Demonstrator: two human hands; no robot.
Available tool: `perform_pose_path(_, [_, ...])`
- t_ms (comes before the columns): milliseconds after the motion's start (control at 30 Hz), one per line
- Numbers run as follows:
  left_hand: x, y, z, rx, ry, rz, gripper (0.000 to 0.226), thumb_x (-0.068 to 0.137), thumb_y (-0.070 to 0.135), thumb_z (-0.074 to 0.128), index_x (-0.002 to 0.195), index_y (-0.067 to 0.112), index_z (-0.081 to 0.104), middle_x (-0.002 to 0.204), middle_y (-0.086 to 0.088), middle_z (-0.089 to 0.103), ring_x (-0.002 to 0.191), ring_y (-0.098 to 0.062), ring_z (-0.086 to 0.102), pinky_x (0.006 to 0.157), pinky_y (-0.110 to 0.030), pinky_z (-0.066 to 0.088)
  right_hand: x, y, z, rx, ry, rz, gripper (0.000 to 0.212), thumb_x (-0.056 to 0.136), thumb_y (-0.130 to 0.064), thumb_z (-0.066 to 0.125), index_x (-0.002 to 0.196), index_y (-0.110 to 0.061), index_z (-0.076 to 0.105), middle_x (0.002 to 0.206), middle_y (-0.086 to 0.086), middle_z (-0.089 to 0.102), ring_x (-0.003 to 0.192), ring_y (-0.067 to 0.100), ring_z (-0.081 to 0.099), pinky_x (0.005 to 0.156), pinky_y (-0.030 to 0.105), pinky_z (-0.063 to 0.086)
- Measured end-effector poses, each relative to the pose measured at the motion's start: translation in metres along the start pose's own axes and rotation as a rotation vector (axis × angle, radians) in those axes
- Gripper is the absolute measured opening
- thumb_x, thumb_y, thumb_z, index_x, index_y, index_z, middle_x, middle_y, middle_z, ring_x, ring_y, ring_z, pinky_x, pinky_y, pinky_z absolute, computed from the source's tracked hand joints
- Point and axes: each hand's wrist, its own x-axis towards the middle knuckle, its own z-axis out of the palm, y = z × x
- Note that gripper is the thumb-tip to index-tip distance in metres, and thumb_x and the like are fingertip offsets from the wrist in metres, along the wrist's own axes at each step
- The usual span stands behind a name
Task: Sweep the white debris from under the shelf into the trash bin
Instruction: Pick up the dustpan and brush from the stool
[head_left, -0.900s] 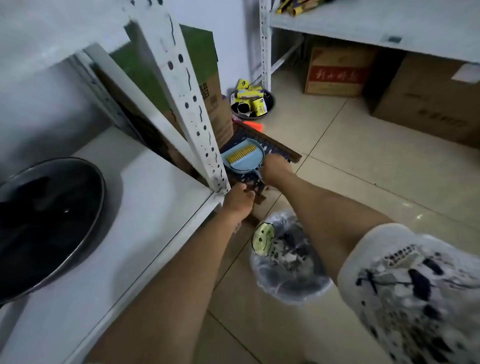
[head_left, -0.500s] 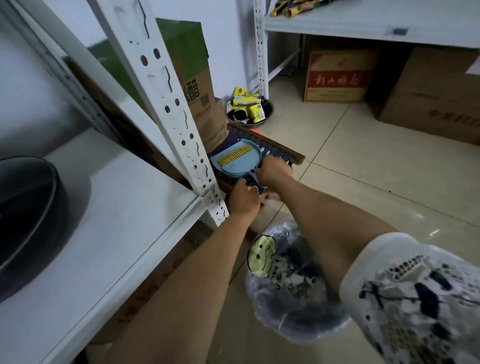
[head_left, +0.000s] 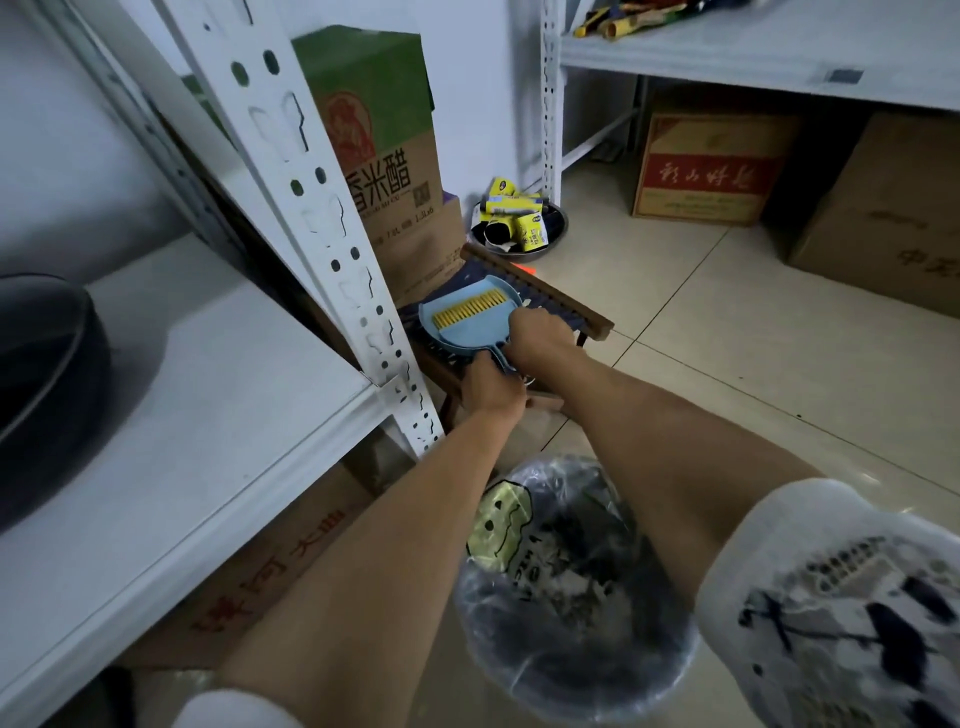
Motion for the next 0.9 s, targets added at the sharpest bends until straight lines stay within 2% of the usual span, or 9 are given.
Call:
perform_pose_path(133, [-0.003,-0.003,-0.001,-0.038,0.016,0.009,0.022,0.087,0.007,0.061,0.109,0.004,0.061,0.116,-0.014,0.067,0.112,-0.029,0.061,0.096,-0.042,0.052,-0.010,-0.003,-0.011,-0.050,0.044,-0.001,0.033,0.086,-0.010,0.060,0.118,-0.006,0.054,0.121,0.015,0.060,0.112,0.033,0.059,0.083,0.039,0.051])
perform_pose_path(267, [-0.006,0.001,-0.003,-0.040,-0.006,0.004,0.025,0.088,0.006,0.059,0.112,0.003,0.061,0.118,-0.015,0.066,0.113,-0.031,0.060,0.096,-0.042,0.051,-0.016,-0.008,-0.028,-0.012,0.106,0.047,0.035,0.086,-0.008,0.061,0.121,-0.005,0.055,0.125,0.016,0.060,0.114,0.033,0.059,0.088,0.040,0.051])
perform_pose_path(400, [-0.009,0.005,-0.011,-0.027,-0.029,-0.001,0.023,0.091,0.012,0.056,0.110,0.002,0.062,0.114,-0.017,0.068,0.108,-0.033,0.063,0.094,-0.045,0.052,-0.022,-0.009,-0.040,0.165,0.199,0.092,0.025,0.090,-0.002,0.055,0.115,-0.002,0.059,0.118,0.019,0.063,0.109,0.035,0.061,0.085,0.040,0.052])
perform_pose_path(567, [-0.035,0.009,-0.041,-0.019,-0.039,0.040,0.029,0.091,0.011,0.056,0.120,0.009,0.057,0.123,-0.012,0.064,0.116,-0.028,0.060,0.102,-0.046,0.049,-0.049,-0.016,-0.063,0.182,0.314,0.073,0.019,0.093,-0.003,0.051,0.109,-0.001,0.060,0.113,0.020,0.065,0.107,0.036,0.060,0.083,0.039,0.050])
perform_pose_path(667, [-0.061,0.012,-0.063,-0.028,-0.048,0.027,0.036,0.092,0.015,0.054,0.128,0.012,0.050,0.123,-0.012,0.063,0.109,-0.032,0.063,0.097,-0.047,0.052,-0.077,-0.025,-0.079,0.163,0.340,0.032,0.019,0.094,-0.006,0.049,0.107,0.000,0.060,0.110,0.020,0.066,0.102,0.036,0.062,0.081,0.038,0.050])
perform_pose_path(800, [-0.104,0.017,-0.090,-0.024,-0.096,0.019,0.048,0.094,0.020,0.054,0.139,0.011,0.040,0.132,-0.014,0.057,0.117,-0.033,0.059,0.102,-0.048,0.049,-0.126,-0.031,-0.099,0.123,0.347,0.004,0.020,0.094,-0.008,0.047,0.108,0.001,0.059,0.111,0.021,0.065,0.103,0.036,0.061,0.080,0.038,0.050])
perform_pose_path(900, [-0.139,0.014,-0.112,-0.009,-0.120,-0.011,0.045,0.094,0.024,0.055,0.135,0.011,0.042,0.131,-0.015,0.057,0.117,-0.034,0.059,0.103,-0.050,0.047,-0.169,-0.033,-0.105,0.101,0.298,-0.011,0.023,0.092,-0.004,0.046,0.110,0.003,0.058,0.114,0.024,0.062,0.106,0.038,0.060,0.083,0.041,0.050])
